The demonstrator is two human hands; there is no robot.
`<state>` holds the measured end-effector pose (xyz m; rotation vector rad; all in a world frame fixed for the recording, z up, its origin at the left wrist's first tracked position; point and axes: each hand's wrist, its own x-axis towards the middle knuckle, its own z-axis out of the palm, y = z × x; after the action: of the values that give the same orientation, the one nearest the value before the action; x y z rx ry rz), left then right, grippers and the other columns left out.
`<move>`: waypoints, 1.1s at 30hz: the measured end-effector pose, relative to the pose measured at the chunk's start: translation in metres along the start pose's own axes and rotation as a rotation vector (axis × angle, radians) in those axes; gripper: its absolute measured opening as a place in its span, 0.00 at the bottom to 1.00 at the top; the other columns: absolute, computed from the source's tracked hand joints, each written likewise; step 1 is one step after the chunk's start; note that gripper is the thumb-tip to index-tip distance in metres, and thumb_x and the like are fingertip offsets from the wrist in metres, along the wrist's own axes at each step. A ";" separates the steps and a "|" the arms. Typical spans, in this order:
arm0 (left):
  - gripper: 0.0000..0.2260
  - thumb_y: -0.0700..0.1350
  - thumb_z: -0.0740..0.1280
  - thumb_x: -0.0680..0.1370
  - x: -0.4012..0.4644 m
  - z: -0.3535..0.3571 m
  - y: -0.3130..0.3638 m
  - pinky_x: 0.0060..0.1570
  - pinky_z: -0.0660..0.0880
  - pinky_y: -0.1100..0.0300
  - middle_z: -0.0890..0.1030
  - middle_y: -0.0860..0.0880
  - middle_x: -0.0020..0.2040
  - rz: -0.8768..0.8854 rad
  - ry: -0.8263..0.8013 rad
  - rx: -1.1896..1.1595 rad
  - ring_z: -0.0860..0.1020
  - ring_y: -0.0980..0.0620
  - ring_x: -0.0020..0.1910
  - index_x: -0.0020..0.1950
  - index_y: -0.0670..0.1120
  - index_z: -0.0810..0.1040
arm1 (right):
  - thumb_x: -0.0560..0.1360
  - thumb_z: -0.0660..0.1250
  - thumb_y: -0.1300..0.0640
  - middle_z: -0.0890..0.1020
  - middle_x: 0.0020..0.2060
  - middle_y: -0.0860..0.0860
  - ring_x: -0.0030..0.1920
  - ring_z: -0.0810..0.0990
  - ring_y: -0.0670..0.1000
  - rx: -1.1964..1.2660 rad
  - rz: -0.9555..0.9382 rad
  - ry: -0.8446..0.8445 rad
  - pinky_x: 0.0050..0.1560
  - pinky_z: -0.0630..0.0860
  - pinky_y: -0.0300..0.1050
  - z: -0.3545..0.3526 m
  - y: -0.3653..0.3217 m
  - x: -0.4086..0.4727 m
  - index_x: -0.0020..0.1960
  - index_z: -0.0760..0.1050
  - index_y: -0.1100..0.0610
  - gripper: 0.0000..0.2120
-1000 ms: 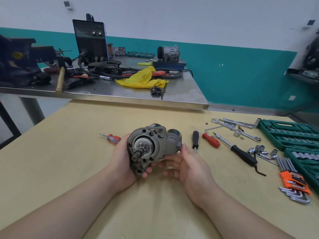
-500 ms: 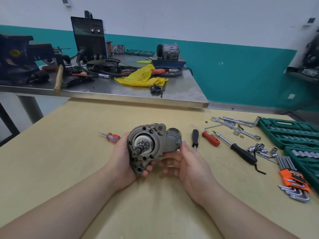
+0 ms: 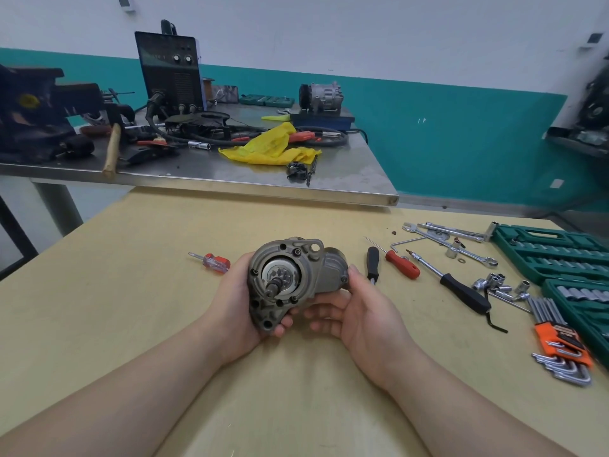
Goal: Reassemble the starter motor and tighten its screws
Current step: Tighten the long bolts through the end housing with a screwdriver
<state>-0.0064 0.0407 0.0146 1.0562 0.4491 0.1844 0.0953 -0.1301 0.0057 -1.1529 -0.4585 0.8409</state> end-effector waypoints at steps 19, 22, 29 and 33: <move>0.29 0.70 0.64 0.75 -0.001 0.003 -0.008 0.24 0.74 0.58 0.83 0.38 0.38 0.033 -0.015 0.055 0.79 0.42 0.27 0.50 0.47 0.90 | 0.76 0.65 0.35 0.85 0.49 0.64 0.45 0.85 0.59 0.107 0.070 0.057 0.47 0.83 0.52 -0.003 -0.005 0.003 0.57 0.87 0.57 0.28; 0.31 0.73 0.66 0.72 -0.002 0.003 -0.008 0.24 0.73 0.58 0.83 0.39 0.38 0.028 -0.023 0.068 0.79 0.42 0.27 0.50 0.46 0.90 | 0.75 0.66 0.33 0.85 0.48 0.62 0.42 0.84 0.58 0.125 0.112 0.046 0.44 0.83 0.51 -0.004 -0.007 0.006 0.61 0.85 0.58 0.31; 0.37 0.77 0.73 0.67 -0.008 0.002 -0.011 0.28 0.68 0.57 0.82 0.39 0.46 0.095 -0.133 0.101 0.77 0.43 0.34 0.59 0.47 0.88 | 0.74 0.70 0.34 0.86 0.52 0.59 0.41 0.84 0.54 0.124 0.171 -0.010 0.37 0.80 0.46 -0.007 -0.007 0.007 0.62 0.85 0.55 0.29; 0.34 0.77 0.74 0.66 -0.013 0.002 -0.015 0.30 0.69 0.58 0.83 0.43 0.40 0.149 -0.207 0.130 0.77 0.47 0.33 0.54 0.49 0.88 | 0.77 0.68 0.35 0.85 0.59 0.62 0.51 0.82 0.57 0.096 0.189 0.033 0.48 0.76 0.50 -0.007 -0.009 0.007 0.66 0.83 0.58 0.31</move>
<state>-0.0176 0.0273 0.0060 1.2233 0.1974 0.1772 0.1073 -0.1302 0.0112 -1.1319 -0.2816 0.9957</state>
